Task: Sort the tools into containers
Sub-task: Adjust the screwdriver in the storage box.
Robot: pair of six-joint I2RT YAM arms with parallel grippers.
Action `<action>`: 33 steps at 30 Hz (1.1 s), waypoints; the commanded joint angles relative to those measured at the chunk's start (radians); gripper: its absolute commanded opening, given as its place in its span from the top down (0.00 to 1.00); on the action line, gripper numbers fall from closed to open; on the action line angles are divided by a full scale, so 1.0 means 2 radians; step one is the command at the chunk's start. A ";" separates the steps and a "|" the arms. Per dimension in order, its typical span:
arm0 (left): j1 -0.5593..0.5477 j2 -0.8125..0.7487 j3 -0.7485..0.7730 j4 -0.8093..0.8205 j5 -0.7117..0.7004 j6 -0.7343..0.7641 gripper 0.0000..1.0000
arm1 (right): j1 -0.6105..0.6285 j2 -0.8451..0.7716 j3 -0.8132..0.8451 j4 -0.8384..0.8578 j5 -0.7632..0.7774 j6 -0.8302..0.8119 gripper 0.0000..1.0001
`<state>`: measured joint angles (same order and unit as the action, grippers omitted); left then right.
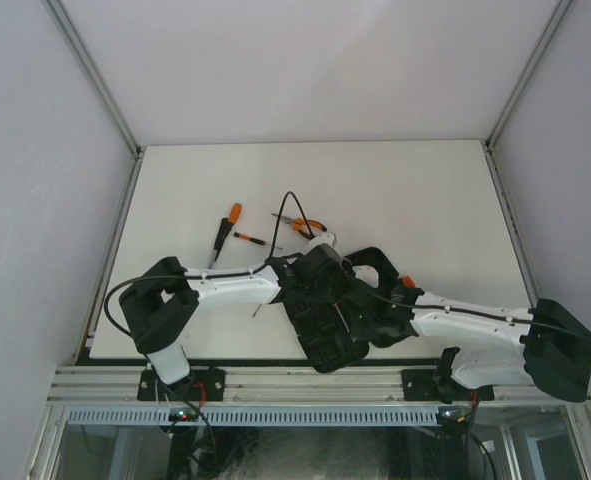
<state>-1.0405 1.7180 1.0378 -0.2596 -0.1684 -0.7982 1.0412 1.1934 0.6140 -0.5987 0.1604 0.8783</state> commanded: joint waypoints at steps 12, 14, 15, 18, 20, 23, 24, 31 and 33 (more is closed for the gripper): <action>-0.015 0.064 0.005 -0.067 0.007 -0.009 0.87 | -0.002 0.137 0.005 -0.067 0.008 0.036 1.00; -0.015 0.064 0.005 -0.067 0.011 -0.008 0.88 | 0.000 0.149 0.005 -0.063 0.007 0.042 1.00; -0.016 0.064 0.006 -0.067 0.011 -0.008 0.89 | 0.001 0.153 0.003 -0.059 0.007 0.045 1.00; -0.015 0.066 0.006 -0.069 0.013 -0.006 0.91 | 0.001 0.164 -0.012 -0.044 0.002 0.056 1.00; -0.015 0.067 0.006 -0.068 0.015 -0.006 0.92 | 0.000 0.170 -0.022 -0.037 0.001 0.062 1.00; -0.015 0.073 0.007 -0.067 0.019 -0.005 0.97 | 0.001 0.182 -0.031 -0.026 -0.002 0.067 1.00; -0.015 0.076 0.008 -0.066 0.022 -0.004 0.99 | 0.001 0.187 -0.033 -0.022 -0.003 0.068 1.00; -0.015 0.093 0.006 -0.068 0.028 0.000 1.00 | 0.007 0.229 -0.041 0.008 -0.016 0.071 1.00; -0.015 0.101 0.004 -0.064 0.032 0.000 1.00 | 0.009 0.231 -0.041 0.009 -0.015 0.075 1.00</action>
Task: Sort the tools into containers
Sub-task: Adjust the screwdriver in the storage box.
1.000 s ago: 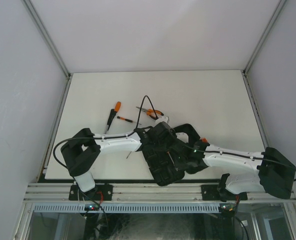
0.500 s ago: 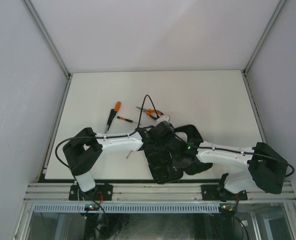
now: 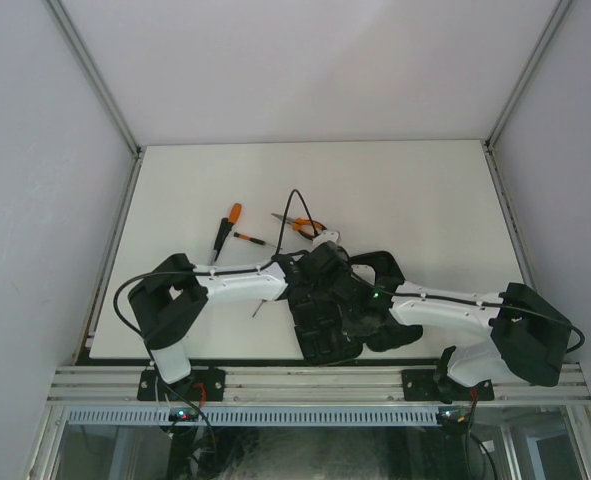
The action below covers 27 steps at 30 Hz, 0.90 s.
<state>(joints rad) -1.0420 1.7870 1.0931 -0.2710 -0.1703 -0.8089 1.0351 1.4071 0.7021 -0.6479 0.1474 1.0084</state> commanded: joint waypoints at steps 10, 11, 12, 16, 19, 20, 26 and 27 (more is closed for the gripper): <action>-0.009 0.021 -0.033 -0.048 0.017 0.011 1.00 | 0.025 0.018 -0.059 0.008 0.019 -0.001 1.00; -0.007 0.013 -0.027 -0.051 0.016 0.018 0.99 | 0.024 0.004 -0.055 0.011 0.019 -0.006 1.00; -0.004 0.007 -0.019 -0.056 0.015 0.027 0.97 | 0.021 -0.010 -0.050 0.015 0.019 -0.010 1.00; 0.007 -0.020 0.022 -0.077 0.006 0.063 0.83 | 0.018 -0.059 -0.032 0.022 0.034 -0.027 0.93; 0.011 -0.045 0.049 -0.084 0.003 0.084 0.69 | 0.017 -0.102 -0.025 0.028 0.046 -0.040 0.86; 0.012 -0.053 0.056 -0.086 0.003 0.089 0.66 | 0.016 -0.115 -0.024 0.028 0.050 -0.044 0.84; 0.015 -0.108 0.071 -0.087 0.001 0.111 0.59 | 0.012 -0.200 -0.022 0.037 0.057 -0.069 0.74; 0.015 -0.119 0.067 -0.088 -0.003 0.113 0.59 | 0.013 -0.214 -0.022 0.037 0.058 -0.074 0.73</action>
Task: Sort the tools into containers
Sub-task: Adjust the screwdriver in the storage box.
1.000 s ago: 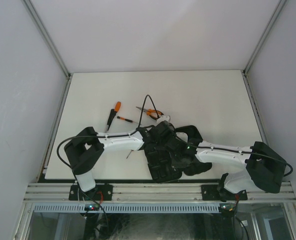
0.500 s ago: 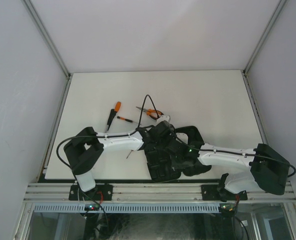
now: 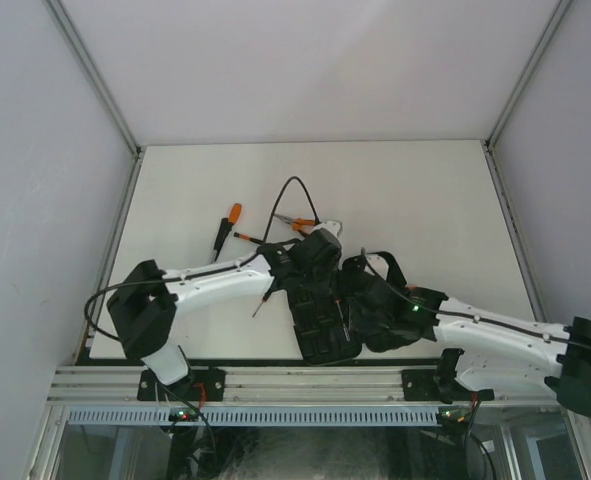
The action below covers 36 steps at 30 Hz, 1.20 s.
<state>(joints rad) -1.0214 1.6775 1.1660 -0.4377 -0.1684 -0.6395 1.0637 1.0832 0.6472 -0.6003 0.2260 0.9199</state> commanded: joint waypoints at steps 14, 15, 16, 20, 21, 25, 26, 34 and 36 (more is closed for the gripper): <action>0.083 -0.306 -0.111 -0.048 -0.090 0.013 0.51 | -0.022 -0.169 0.006 -0.015 0.049 -0.090 0.51; 0.094 -0.319 -0.117 -0.056 -0.091 0.012 0.50 | -0.026 -0.172 0.006 -0.013 0.047 -0.095 0.50; 0.108 -0.330 -0.123 -0.062 -0.092 0.012 0.50 | -0.029 -0.173 0.006 -0.011 0.046 -0.102 0.48; 0.153 -0.362 -0.139 -0.097 -0.098 0.004 0.46 | -0.041 -0.161 0.006 -0.008 0.033 -0.125 0.46; 0.166 -0.366 -0.142 -0.101 -0.096 0.004 0.46 | -0.042 -0.156 0.006 -0.007 0.029 -0.128 0.46; 0.223 -0.357 -0.142 -0.119 -0.094 0.009 0.43 | -0.043 -0.139 0.004 -0.005 0.016 -0.137 0.46; 0.237 -0.348 -0.133 -0.126 -0.096 0.011 0.43 | -0.043 -0.135 0.003 -0.005 0.014 -0.141 0.46; 0.322 -0.229 -0.062 -0.110 -0.052 0.049 0.40 | -0.045 -0.136 -0.023 0.020 -0.016 -0.162 0.46; 0.328 -0.188 -0.030 -0.107 -0.051 0.059 0.40 | -0.047 -0.139 -0.033 0.030 -0.019 -0.163 0.46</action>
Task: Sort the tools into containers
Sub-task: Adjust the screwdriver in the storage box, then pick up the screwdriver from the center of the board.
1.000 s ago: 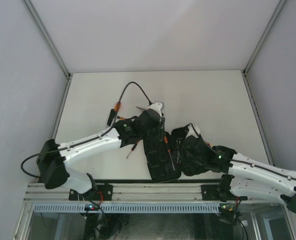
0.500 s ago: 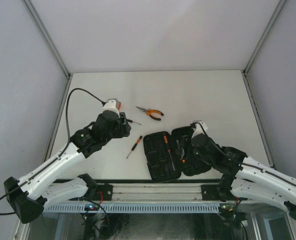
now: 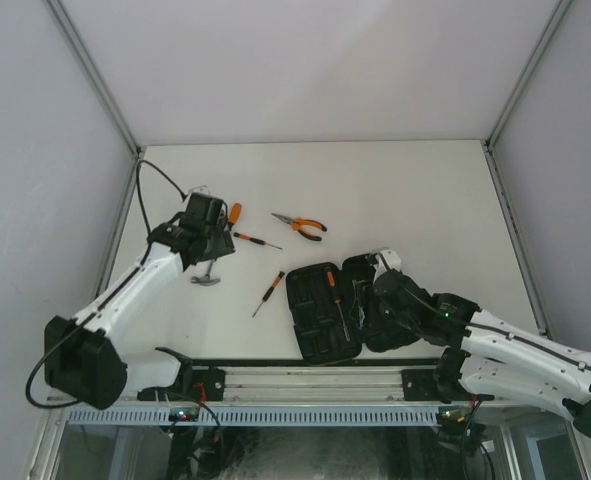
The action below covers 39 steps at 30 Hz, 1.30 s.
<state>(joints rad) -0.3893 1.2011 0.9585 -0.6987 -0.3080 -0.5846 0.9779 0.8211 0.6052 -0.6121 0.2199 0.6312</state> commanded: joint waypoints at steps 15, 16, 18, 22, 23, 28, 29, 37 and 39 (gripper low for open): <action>0.055 0.287 0.294 0.027 0.046 0.155 0.36 | -0.061 -0.055 -0.045 0.055 -0.048 -0.033 0.46; 0.057 0.299 0.307 0.021 0.047 0.164 0.36 | -0.066 -0.056 -0.048 0.056 -0.051 -0.032 0.46; 0.060 0.319 0.327 0.015 0.050 0.179 0.35 | -0.071 -0.061 -0.052 0.056 -0.055 -0.029 0.46; 0.074 0.357 0.354 0.018 0.083 0.197 0.34 | -0.079 -0.071 -0.059 0.056 -0.063 -0.025 0.46; 0.079 0.366 0.359 0.019 0.093 0.202 0.34 | -0.081 -0.072 -0.060 0.055 -0.065 -0.024 0.46; 0.088 0.410 0.388 0.010 0.119 0.218 0.33 | -0.087 -0.074 -0.060 0.046 -0.066 -0.022 0.46; 0.088 0.418 0.392 0.007 0.119 0.220 0.33 | -0.088 -0.077 -0.060 0.045 -0.065 -0.020 0.46; 0.090 0.459 0.411 -0.002 0.112 0.232 0.33 | -0.099 -0.136 -0.052 0.034 -0.050 0.005 0.45; 0.091 0.465 0.414 -0.002 0.114 0.232 0.33 | -0.101 -0.139 -0.047 0.029 -0.053 0.005 0.44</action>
<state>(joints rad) -0.2134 2.1223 1.7279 -0.6998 -0.0975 -0.1532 0.7872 0.5648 0.4847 -0.5453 0.1028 0.6163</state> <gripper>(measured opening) 0.666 0.555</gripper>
